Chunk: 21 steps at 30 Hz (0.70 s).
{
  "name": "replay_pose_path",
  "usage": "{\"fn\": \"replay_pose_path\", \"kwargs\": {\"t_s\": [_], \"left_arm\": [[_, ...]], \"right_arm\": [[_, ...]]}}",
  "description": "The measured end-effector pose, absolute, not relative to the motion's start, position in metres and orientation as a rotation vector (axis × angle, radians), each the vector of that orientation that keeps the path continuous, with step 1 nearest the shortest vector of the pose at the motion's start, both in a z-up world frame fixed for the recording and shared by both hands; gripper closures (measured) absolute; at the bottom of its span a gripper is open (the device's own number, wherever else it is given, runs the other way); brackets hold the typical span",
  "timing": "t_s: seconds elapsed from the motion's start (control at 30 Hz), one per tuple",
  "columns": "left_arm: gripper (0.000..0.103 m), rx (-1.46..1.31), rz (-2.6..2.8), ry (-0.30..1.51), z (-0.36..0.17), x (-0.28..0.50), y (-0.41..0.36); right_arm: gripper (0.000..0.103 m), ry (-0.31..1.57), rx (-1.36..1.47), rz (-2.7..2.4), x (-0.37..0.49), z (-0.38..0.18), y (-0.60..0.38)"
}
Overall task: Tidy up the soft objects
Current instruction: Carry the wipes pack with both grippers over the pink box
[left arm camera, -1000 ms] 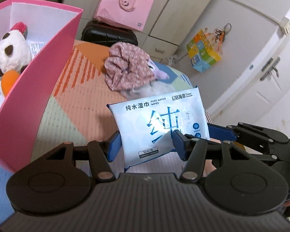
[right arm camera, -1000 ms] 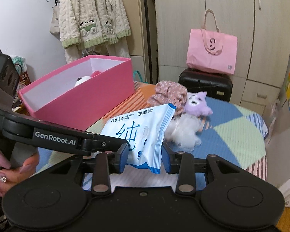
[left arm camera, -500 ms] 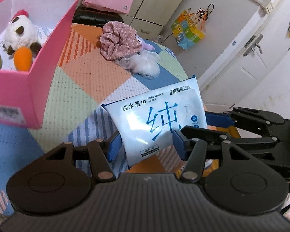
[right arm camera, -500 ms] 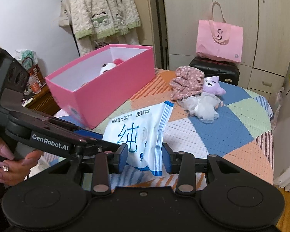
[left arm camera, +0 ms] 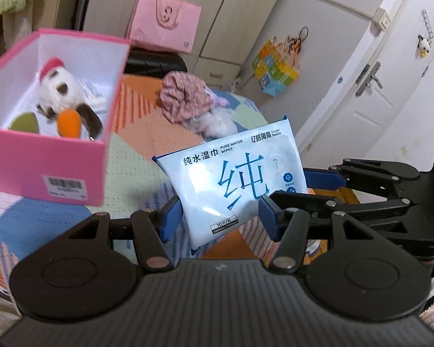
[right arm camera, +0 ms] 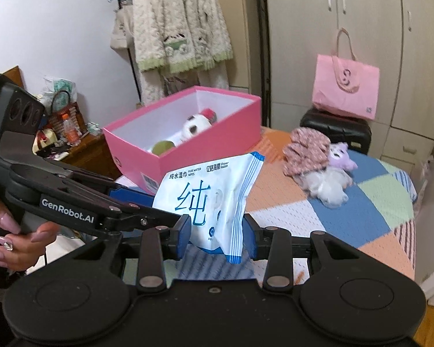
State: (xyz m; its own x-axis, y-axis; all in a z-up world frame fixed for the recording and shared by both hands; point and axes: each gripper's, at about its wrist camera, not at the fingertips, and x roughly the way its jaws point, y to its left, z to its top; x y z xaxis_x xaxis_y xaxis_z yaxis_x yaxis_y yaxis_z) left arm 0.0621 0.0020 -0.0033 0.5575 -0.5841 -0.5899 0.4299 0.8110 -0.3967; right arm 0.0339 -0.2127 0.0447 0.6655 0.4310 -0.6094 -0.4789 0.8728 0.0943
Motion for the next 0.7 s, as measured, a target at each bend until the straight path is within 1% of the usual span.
{"fn": "replay_pose_path", "kwargs": {"t_s": [0.23,0.5,0.57,0.7], "left_arm": [[0.048,-0.212,-0.528,0.701,0.014,0.058,0.022],[0.047,-0.197,-0.455,0.615,0.037,0.068,0.051],[0.047,-0.205,-0.442,0.604,0.042,0.074,0.06],[0.047,-0.214,-0.418,0.61,0.044,0.092,0.074]], "right_arm": [[0.058,0.599,-0.099,0.561,0.043,0.06,-0.191],[0.058,0.539,-0.107,0.652,0.074,0.077,-0.167],[0.062,0.526,-0.083,0.678,0.087,0.08,-0.163],[0.062,0.529,-0.042,0.711,0.113,0.079,-0.152]]}}
